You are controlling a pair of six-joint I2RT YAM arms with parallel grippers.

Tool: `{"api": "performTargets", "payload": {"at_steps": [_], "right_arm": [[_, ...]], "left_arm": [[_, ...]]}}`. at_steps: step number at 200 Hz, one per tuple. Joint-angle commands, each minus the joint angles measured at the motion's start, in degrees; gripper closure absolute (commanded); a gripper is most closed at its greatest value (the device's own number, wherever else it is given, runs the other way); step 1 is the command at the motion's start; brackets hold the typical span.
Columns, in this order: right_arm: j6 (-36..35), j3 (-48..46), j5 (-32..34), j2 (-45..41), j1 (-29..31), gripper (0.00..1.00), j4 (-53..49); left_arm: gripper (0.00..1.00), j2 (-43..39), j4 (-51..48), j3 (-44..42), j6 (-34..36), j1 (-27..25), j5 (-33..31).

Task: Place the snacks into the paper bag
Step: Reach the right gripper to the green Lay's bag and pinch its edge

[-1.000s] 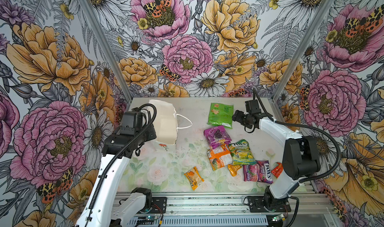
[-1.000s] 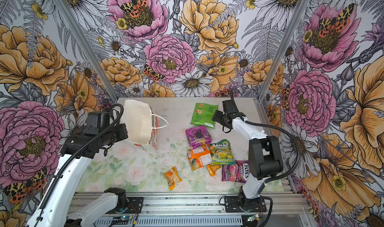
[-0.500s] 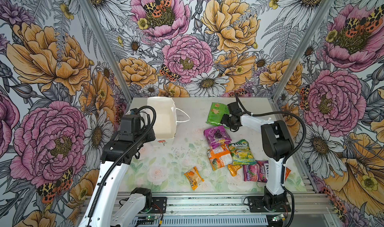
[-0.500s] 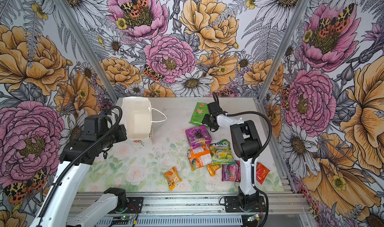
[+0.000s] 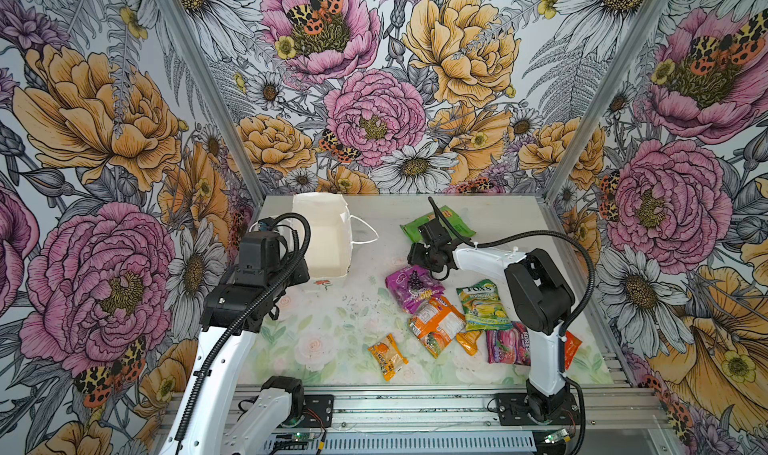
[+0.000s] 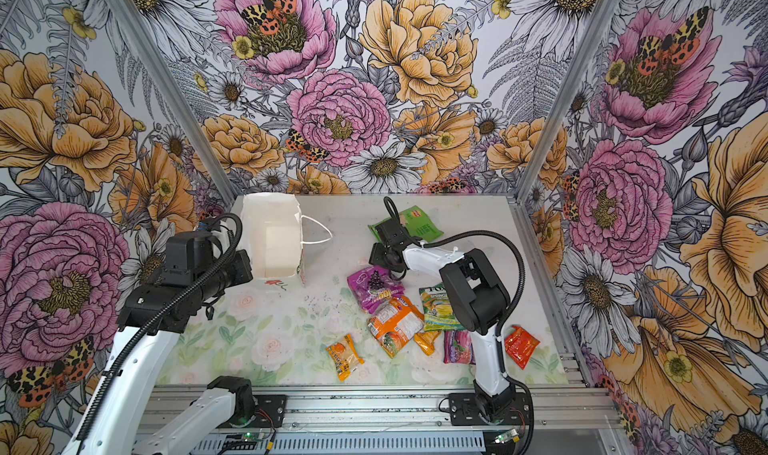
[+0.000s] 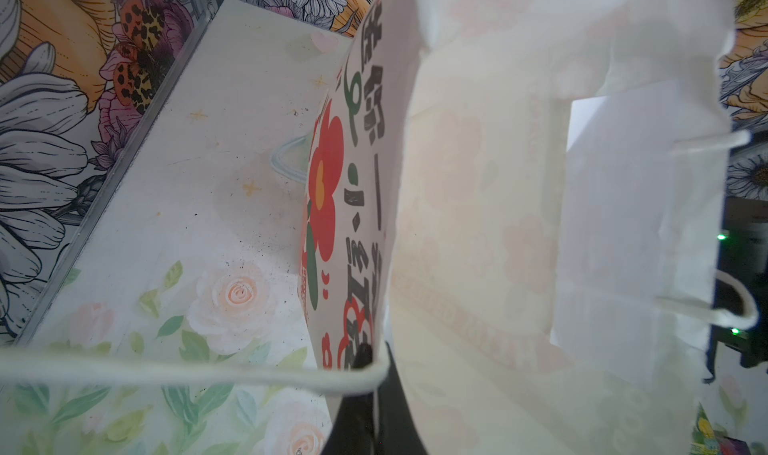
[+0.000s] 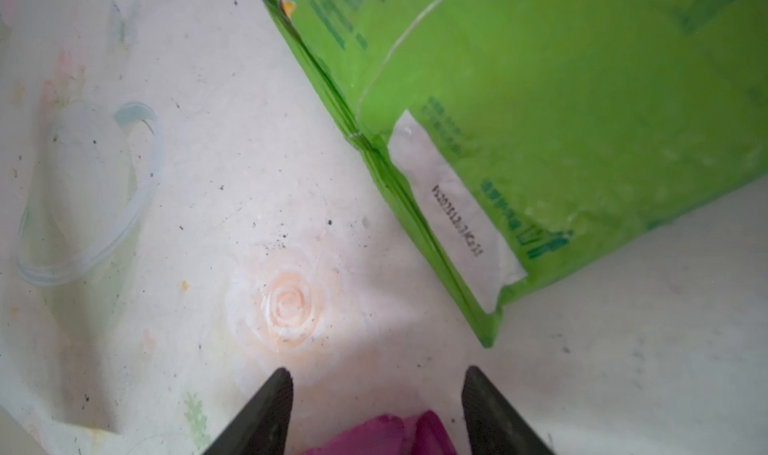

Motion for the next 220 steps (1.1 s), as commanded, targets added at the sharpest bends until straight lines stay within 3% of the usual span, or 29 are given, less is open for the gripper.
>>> {"api": "performTargets", "payload": {"at_steps": [1,22,40,109,168,220], "right_arm": [[-8.39,2.82,3.94,-5.25,-4.16,0.28,-2.15],[-14.83,5.25,3.33,-4.8,-8.45,0.21,-3.59],[-19.62,7.12,7.83,-3.22,-10.97,0.12,-3.5],[-30.63,23.58,9.87,12.66,-17.23,0.1,-6.92],[-29.23,39.96,9.65,24.69,-19.2,0.11,-18.32],[-21.2,50.65,4.11,33.01,-20.88,0.15,-30.35]], "left_arm": [[1.0,-0.86,1.84,-0.56,0.85,0.59,-1.35],[1.0,-0.78,1.84,-0.52,0.54,0.67,-1.17],[1.0,-1.33,2.3,-0.72,0.59,0.68,-1.6],[1.0,-1.59,2.45,-0.68,0.78,0.69,-0.86],[1.0,-1.59,2.81,-1.71,0.77,0.84,-1.53],[1.0,-2.22,2.89,-2.23,0.73,0.81,-1.79]]}}
